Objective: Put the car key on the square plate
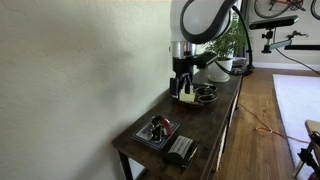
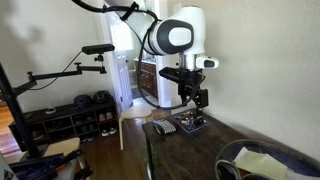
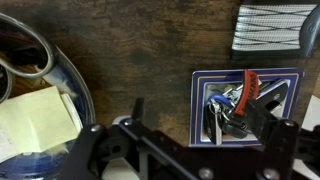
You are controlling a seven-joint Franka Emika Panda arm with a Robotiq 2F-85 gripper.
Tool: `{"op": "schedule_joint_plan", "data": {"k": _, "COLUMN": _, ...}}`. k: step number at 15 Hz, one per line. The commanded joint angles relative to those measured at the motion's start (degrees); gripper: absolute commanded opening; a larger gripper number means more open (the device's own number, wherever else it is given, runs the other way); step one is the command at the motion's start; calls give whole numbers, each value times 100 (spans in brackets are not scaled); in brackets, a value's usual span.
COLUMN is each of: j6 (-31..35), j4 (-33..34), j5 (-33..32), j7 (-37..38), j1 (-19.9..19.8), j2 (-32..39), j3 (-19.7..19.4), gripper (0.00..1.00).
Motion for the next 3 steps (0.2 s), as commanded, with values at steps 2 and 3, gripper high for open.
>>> {"op": "schedule_joint_plan", "data": {"k": 2, "j6": -8, "j4": 41, "j5": -7, "j7": 3, "j1": -16, "j2": 53, "j3": 27, "gripper": 100}}
{"op": "schedule_joint_plan", "data": {"k": 3, "j6": -8, "j4": 41, "j5": -7, "j7": 3, "j1": -16, "j2": 57, "j3": 27, "gripper": 100}}
